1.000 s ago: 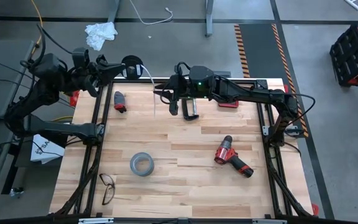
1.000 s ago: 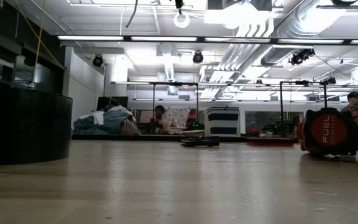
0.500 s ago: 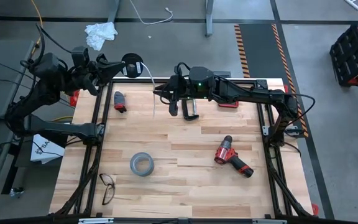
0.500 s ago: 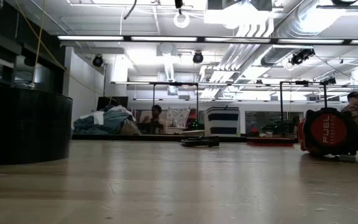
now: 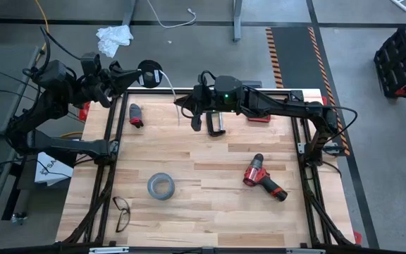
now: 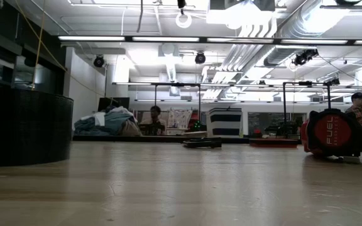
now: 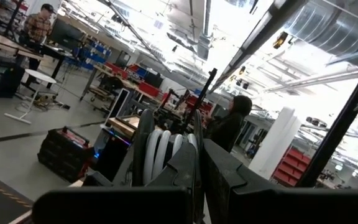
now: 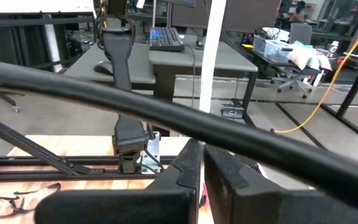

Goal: Coil cords
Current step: Coil the white wire onto the black spool

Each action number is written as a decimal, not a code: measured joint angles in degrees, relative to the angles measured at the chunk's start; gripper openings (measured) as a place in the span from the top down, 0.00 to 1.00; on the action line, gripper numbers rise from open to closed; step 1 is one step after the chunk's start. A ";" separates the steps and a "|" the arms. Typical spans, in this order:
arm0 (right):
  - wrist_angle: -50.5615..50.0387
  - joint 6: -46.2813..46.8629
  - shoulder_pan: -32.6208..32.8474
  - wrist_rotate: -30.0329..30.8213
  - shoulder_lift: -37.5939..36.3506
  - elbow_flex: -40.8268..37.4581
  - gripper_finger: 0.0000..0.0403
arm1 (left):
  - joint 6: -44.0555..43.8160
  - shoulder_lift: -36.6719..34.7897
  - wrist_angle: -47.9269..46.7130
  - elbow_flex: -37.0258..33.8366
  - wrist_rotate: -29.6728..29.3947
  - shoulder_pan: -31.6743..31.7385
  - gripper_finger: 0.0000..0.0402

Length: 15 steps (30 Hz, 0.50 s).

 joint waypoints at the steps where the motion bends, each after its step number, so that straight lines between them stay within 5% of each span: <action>1: 0.02 0.31 0.30 0.54 0.00 0.00 0.99 | -0.40 0.00 0.00 0.00 -0.47 -0.02 0.99; 9: 10.42 -1.19 4.93 0.34 1.94 0.00 1.00 | -11.17 5.26 5.50 0.00 -2.95 -0.02 0.99; 15: 15.53 -4.47 6.48 0.34 3.38 0.00 1.00 | -28.59 9.59 9.25 0.00 0.97 -0.04 0.99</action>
